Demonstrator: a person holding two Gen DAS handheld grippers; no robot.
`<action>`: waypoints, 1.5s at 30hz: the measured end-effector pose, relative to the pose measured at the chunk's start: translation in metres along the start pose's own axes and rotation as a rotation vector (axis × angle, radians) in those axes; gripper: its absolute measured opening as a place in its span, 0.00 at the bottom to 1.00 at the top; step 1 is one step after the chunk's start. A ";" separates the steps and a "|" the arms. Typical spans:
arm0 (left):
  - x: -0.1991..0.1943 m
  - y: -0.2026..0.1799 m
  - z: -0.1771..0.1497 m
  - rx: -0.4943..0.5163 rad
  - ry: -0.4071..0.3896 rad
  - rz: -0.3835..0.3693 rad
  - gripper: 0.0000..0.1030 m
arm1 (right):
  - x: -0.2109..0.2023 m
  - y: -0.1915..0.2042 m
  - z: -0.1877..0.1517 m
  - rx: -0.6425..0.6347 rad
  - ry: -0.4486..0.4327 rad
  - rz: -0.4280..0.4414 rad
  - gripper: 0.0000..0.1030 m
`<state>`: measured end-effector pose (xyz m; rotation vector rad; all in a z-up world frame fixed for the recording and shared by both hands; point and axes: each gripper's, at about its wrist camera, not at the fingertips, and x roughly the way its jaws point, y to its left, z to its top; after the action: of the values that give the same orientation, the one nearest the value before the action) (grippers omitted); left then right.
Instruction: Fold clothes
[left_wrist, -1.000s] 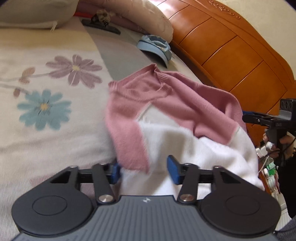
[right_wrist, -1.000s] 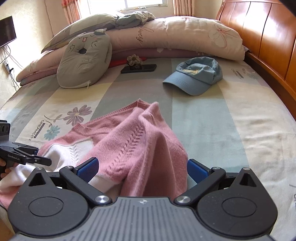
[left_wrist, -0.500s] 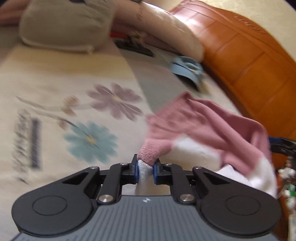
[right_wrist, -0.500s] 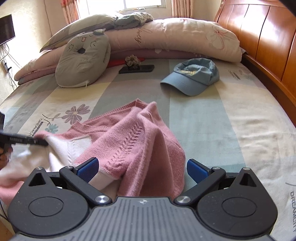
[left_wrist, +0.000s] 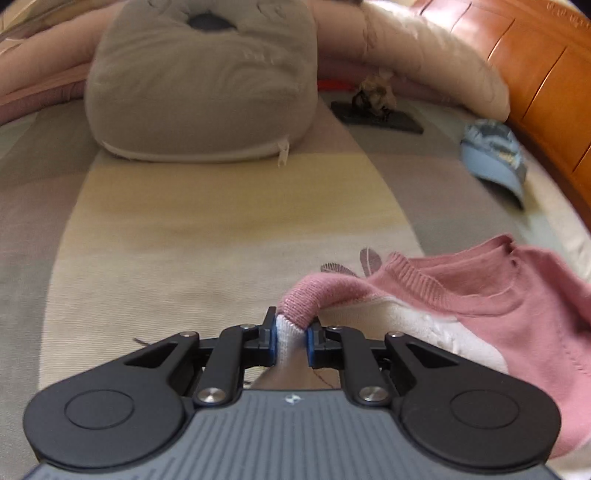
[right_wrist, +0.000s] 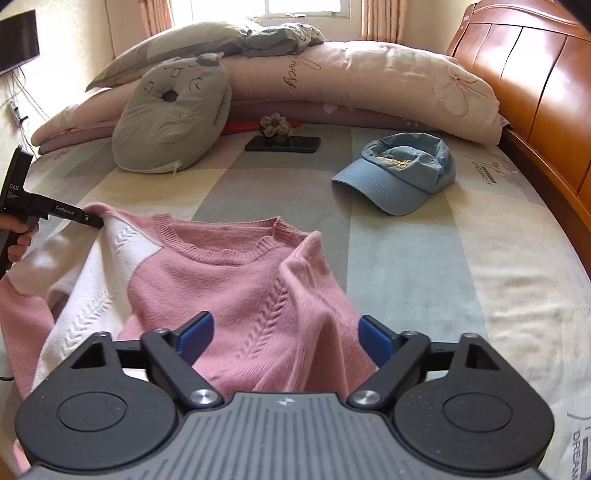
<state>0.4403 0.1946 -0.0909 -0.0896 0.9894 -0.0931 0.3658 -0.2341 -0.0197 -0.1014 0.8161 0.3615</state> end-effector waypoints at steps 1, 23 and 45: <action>0.003 -0.004 -0.002 0.017 0.008 0.008 0.14 | 0.005 -0.001 0.003 -0.010 0.006 -0.015 0.79; -0.101 -0.014 -0.068 0.048 -0.118 -0.137 0.38 | 0.088 -0.062 0.017 -0.076 0.258 -0.236 0.23; -0.137 -0.034 -0.085 0.090 -0.169 -0.157 0.44 | 0.029 -0.119 -0.017 0.270 0.119 -0.044 0.54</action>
<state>0.2931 0.1739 -0.0198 -0.0910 0.8068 -0.2699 0.4137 -0.3408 -0.0586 0.1119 0.9715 0.2023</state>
